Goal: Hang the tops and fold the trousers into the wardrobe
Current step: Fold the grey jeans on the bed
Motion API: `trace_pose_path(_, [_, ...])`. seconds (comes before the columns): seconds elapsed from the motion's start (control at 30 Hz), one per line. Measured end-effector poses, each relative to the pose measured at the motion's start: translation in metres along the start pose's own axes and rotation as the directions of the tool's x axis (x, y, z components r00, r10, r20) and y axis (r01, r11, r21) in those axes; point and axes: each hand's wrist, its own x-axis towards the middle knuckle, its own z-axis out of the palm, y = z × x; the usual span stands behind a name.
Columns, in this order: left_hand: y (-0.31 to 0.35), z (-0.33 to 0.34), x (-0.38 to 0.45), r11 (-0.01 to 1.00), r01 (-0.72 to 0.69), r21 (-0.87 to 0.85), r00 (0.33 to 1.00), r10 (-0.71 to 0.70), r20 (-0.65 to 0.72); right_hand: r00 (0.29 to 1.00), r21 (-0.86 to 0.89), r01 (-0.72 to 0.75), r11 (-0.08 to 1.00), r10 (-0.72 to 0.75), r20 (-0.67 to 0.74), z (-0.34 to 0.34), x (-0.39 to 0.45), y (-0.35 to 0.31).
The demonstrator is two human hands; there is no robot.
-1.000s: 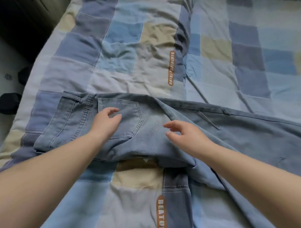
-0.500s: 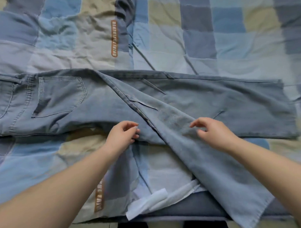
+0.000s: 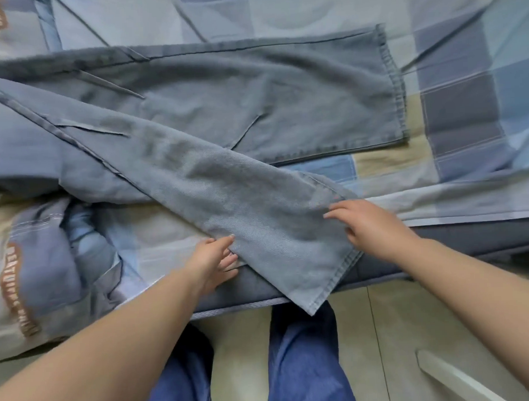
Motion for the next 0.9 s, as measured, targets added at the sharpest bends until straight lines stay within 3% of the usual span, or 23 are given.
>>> trace_pose_path(0.13, [-0.023, 0.016, 0.001, 0.998, 0.040, -0.040, 0.999, -0.040, -0.017, 0.997, -0.091, 0.069, 0.993, -0.067, 0.026, 0.030, -0.020, 0.027])
trace_pose_path(0.3, [-0.033, 0.058, -0.011, 0.993, 0.119, 0.001, 0.972, -0.117, 0.202, 0.974, -0.211, 0.224, 0.951, -0.214, 0.070, 0.075, -0.031, 0.043])
trace_pose_path(0.43, [-0.009, 0.100, -0.016, 0.965, 0.153, -0.214, 0.945, -0.079, 0.316, 0.983, -0.112, 0.180, 0.977, -0.175, 0.056, 0.091, -0.036, 0.047])
trace_pose_path(0.57, [0.021, 0.132, -0.017, 0.968, 0.095, -0.234, 0.926, 0.000, 0.376, 0.981, 0.307, 0.039, 0.951, 0.022, -0.192, 0.082, -0.036, 0.045])
trace_pose_path(0.63, [0.040, 0.145, -0.016, 0.970, 0.036, -0.239, 0.915, 0.065, 0.399, 0.918, 0.542, -0.049, 0.839, 0.252, -0.307, 0.066, -0.030, 0.044])
trace_pose_path(0.7, [0.060, 0.154, -0.017, 0.960, -0.010, -0.280, 0.901, 0.131, 0.414, 0.824, 0.749, -0.057, 0.660, 0.455, -0.338, 0.045, -0.022, 0.044])
trace_pose_path(0.77, [0.087, 0.164, -0.018, 0.952, -0.073, -0.298, 0.877, 0.204, 0.435, 0.750, 0.847, -0.004, 0.531, 0.562, -0.349, 0.018, -0.010, 0.048])
trace_pose_path(0.9, [0.161, 0.198, -0.024, 0.928, -0.261, -0.265, 0.808, 0.360, 0.466, 0.630, 0.853, 0.109, 0.511, 0.628, -0.457, -0.048, 0.029, 0.071])
